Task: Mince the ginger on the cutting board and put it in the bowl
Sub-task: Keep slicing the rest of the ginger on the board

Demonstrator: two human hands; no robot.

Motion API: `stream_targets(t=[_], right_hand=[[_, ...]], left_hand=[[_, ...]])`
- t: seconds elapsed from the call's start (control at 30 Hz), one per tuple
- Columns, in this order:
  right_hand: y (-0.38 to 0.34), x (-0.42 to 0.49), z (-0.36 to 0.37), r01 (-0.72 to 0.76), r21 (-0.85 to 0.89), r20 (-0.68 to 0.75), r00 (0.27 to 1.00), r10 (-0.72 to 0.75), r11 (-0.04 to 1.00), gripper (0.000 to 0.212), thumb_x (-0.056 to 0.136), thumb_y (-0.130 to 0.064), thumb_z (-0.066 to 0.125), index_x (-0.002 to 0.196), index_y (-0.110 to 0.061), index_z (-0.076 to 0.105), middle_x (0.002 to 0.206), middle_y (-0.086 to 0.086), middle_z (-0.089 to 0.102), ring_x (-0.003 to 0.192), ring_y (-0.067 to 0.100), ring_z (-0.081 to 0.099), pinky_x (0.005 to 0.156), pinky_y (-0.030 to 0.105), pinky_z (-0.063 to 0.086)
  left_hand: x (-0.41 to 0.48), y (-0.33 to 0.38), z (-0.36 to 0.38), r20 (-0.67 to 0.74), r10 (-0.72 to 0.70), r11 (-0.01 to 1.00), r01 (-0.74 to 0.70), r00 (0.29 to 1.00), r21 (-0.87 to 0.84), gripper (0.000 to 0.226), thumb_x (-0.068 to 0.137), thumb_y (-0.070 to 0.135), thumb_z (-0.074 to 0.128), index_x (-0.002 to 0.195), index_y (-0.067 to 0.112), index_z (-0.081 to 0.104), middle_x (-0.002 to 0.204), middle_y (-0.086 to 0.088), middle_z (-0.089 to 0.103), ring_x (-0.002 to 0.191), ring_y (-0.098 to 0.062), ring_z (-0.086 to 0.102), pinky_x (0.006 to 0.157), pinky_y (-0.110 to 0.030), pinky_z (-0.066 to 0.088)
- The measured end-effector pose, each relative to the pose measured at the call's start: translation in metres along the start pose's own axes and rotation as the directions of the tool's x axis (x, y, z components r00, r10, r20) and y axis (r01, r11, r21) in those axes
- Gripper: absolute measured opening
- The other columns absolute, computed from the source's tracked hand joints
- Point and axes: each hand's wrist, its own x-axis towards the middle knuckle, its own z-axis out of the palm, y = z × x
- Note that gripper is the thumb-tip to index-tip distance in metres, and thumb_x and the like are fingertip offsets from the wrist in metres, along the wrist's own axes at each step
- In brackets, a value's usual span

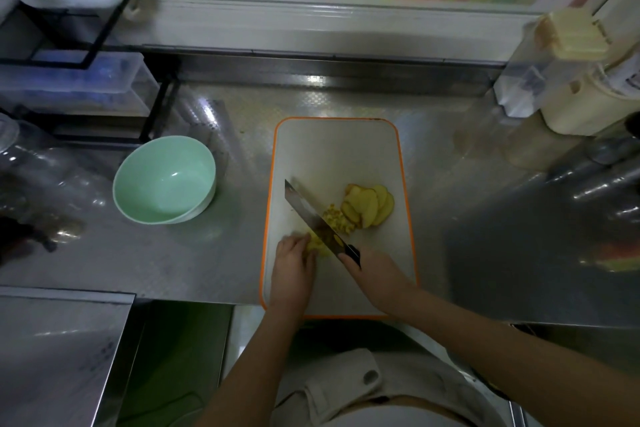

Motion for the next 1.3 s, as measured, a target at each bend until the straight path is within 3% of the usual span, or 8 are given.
stream_targets(t=[0.1,0.27,0.53,0.67,0.77,0.97,1.1,1.3], right_hand=[[-0.003,-0.001,-0.001,0.017,-0.035,0.020,1.000,-0.016,0.999,0.029,0.100,-0.033,0.036,0.087,-0.011,0.049,0.081,0.014,0.058,0.072,0.027,0.057,0.060,0.030,0.037],[-0.006,-0.001,0.004,-0.055,0.023,0.043,0.998,0.054,0.998,0.027,0.100,-0.035,0.036,0.089,-0.014,0.050,0.076,0.003,0.051,0.072,0.017,0.051,0.061,0.024,0.034],[-0.007,0.013,0.017,-0.092,-0.053,0.056,0.994,0.095,0.994,0.025,0.101,-0.032,0.035,0.093,-0.014,0.050,0.101,0.015,0.061,0.092,0.029,0.060,0.066,0.027,0.034],[0.001,0.016,0.013,-0.062,-0.029,0.086,0.994,0.064,0.998,0.028,0.101,-0.030,0.036,0.093,-0.011,0.054,0.078,0.002,0.051,0.072,0.019,0.053,0.058,0.023,0.031],[0.006,0.019,-0.001,-0.035,-0.008,0.078,0.996,0.035,0.999,0.031,0.100,-0.030,0.039,0.070,-0.023,0.042,0.063,-0.007,0.039,0.053,0.007,0.039,0.046,0.022,0.026],[0.007,0.021,-0.004,0.010,-0.056,0.047,0.999,-0.007,0.998,0.033,0.100,-0.033,0.039,0.070,-0.019,0.039,0.066,0.000,0.046,0.057,0.015,0.044,0.057,0.027,0.031],[0.007,0.021,-0.008,0.014,-0.011,-0.014,1.000,-0.014,1.000,0.025,0.099,-0.032,0.041,0.084,-0.014,0.047,0.081,0.011,0.057,0.075,0.029,0.056,0.061,0.029,0.035],[0.010,0.021,-0.008,0.012,0.052,-0.051,0.999,-0.009,0.999,0.024,0.098,-0.036,0.042,0.083,-0.017,0.047,0.068,-0.003,0.049,0.070,0.021,0.052,0.061,0.030,0.036]], left_hand=[[0.000,0.001,0.001,-0.010,0.002,1.000,-0.002,1.000,0.010,0.032,0.091,0.011,0.053,0.122,0.003,0.058,0.116,-0.013,0.056,0.112,-0.026,0.046,0.098,-0.029,0.032],[0.001,0.000,0.003,-0.006,0.015,1.000,-0.015,1.000,0.019,0.031,0.087,0.004,0.056,0.118,-0.001,0.060,0.112,-0.017,0.058,0.109,-0.030,0.048,0.096,-0.032,0.036],[0.001,-0.001,0.004,-0.031,0.053,0.998,-0.053,0.998,0.016,0.029,0.078,-0.003,0.065,0.107,-0.003,0.065,0.096,-0.018,0.062,0.093,-0.036,0.056,0.086,-0.033,0.041],[0.002,-0.003,0.005,-0.031,0.057,0.998,-0.056,0.998,0.026,0.029,0.079,-0.002,0.064,0.108,-0.002,0.065,0.097,-0.018,0.062,0.095,-0.037,0.056,0.088,-0.031,0.038],[0.001,-0.006,0.003,-0.017,0.075,0.997,-0.074,0.997,0.024,0.031,0.081,0.000,0.064,0.111,0.000,0.064,0.101,-0.018,0.062,0.099,-0.036,0.055,0.090,-0.032,0.038],[0.001,-0.006,-0.005,0.050,0.089,0.995,-0.091,0.995,0.035,0.042,0.082,0.005,0.064,0.123,0.004,0.058,0.113,-0.015,0.059,0.112,-0.031,0.049,0.097,-0.026,0.031],[0.004,-0.002,-0.005,0.052,0.076,0.997,-0.077,0.996,0.015,0.038,0.082,0.001,0.062,0.120,0.001,0.059,0.111,-0.018,0.059,0.108,-0.033,0.051,0.093,-0.022,0.030],[0.006,-0.002,0.002,0.038,0.050,0.999,-0.050,0.998,-0.006,0.038,0.080,-0.004,0.062,0.117,-0.001,0.061,0.111,-0.020,0.059,0.106,-0.036,0.052,0.094,-0.023,0.031]])
